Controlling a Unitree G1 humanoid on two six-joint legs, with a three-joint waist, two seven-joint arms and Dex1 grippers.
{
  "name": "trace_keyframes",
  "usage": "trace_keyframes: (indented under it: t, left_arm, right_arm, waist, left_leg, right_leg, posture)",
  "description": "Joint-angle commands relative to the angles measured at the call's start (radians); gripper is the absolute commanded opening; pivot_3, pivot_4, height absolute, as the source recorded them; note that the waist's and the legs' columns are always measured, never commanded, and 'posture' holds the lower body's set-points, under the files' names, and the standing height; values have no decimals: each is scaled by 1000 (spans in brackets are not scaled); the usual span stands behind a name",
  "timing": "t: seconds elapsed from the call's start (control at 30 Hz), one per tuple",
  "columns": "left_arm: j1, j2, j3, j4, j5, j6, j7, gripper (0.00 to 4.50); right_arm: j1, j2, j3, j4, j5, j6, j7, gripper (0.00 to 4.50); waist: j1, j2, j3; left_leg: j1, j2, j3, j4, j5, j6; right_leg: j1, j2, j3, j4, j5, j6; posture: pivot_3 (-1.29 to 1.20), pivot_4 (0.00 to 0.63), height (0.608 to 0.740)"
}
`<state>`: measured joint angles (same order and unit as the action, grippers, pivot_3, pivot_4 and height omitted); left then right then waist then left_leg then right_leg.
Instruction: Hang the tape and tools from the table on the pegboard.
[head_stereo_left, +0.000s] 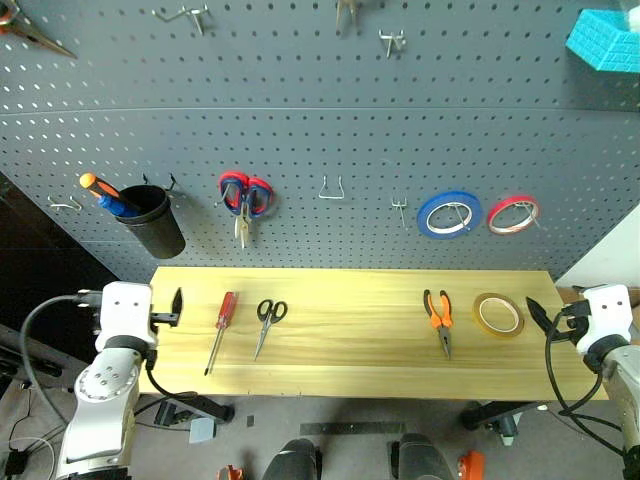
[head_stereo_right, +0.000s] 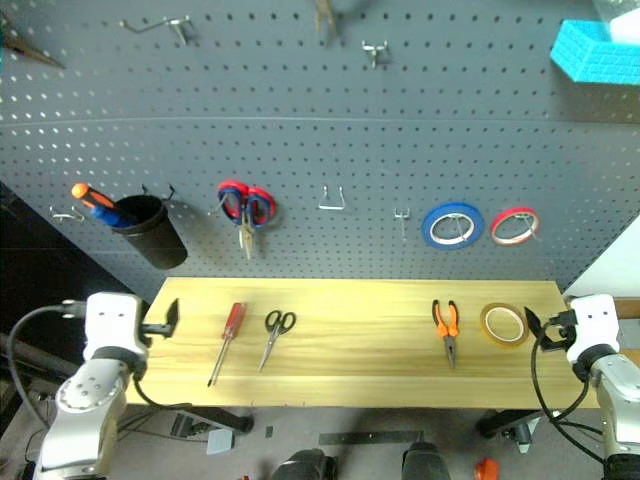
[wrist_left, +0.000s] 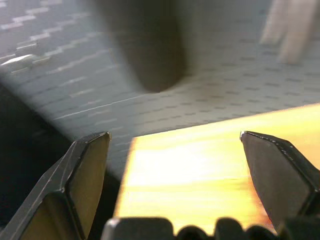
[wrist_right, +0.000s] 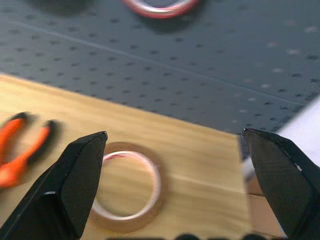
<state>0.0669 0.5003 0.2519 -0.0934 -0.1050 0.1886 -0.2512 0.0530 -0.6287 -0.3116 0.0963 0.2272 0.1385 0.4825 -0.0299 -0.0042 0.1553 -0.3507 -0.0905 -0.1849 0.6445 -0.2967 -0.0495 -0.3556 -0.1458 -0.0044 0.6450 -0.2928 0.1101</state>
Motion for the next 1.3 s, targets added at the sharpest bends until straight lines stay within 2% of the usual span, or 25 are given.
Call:
trace_keyframes:
  t: [0.03, 0.17, 0.4, 0.5, 0.67, 0.87, 1.27, 1.3]
  left_arm:
    - [-34, 19, -58, -91, -22, 11, -89, 4475]
    - [-102, 22, -127, -125, -30, 85, -153, 4475]
    - [-223, 75, -221, -197, -236, 278, -450, 4475]
    - [-293, 111, -280, -191, -250, 301, -548, 4475]
    - [-409, 143, -352, -145, -269, 291, -705, 4475]
    - [-497, 128, -389, -142, -285, 288, -793, 4475]
    - [-498, 141, -406, -178, -279, 285, -829, 4475]
    - [-496, 143, -405, -180, -278, 283, -830, 4497]
  right_arm:
    - [7, -5, 26, -144, 14, 115, 3, 4500]
    - [2, -16, 75, -219, -22, 209, -4, 4500]
    - [-64, -33, 146, -235, -37, 361, 23, 4500]
    - [-117, -52, 185, -188, -60, 410, 44, 4500]
    - [-261, -83, 251, 6, -114, 402, 86, 4500]
    - [-422, -95, 317, 279, -170, 341, 145, 4500]
    - [-650, -75, 467, 769, -285, 159, 351, 4500]
    - [-663, -71, 471, 798, -294, 147, 351, 4320]
  waist:
    - [-1, 0, 10]
    - [-3, -1, 28]
    - [-13, -2, 72]
    - [-22, -3, 84]
    - [-31, -6, 101]
    - [-47, -8, 115]
    - [-56, -11, 123]
    - [-56, -11, 123]
  left_leg:
    - [-2, 0, 0, 0, 0, 0]
    - [-14, 0, 0, 1, 2, -4]
    - [-17, 0, 1, 1, 2, -4]
    - [-18, 0, 1, 1, 2, -4]
    - [-22, 0, 1, 2, 2, -4]
    - [-34, 1, 3, 4, 3, -4]
    - [-36, 2, 5, 8, 3, -4]
    - [-36, 2, 5, 10, 3, -4]
  right_leg:
    - [-2, 0, 0, 0, 0, 0]
    - [-14, 0, -1, 1, 1, -1]
    - [-16, 0, -1, 1, 0, -1]
    - [-17, 0, -1, 2, 1, -1]
    - [-20, -1, -2, 1, 1, -1]
    - [-31, -1, -3, 3, 1, -1]
    - [-32, -1, -4, 4, 1, -1]
    - [-32, -1, -4, 5, 1, -1]
  posture:
    - [-74, 220, 740]
    - [-92, 247, 740]
    - [-113, 285, 740]
    - [-117, 297, 740]
    - [-120, 308, 740]
    - [-110, 314, 740]
    - [-76, 312, 740]
    - [-72, 310, 740]
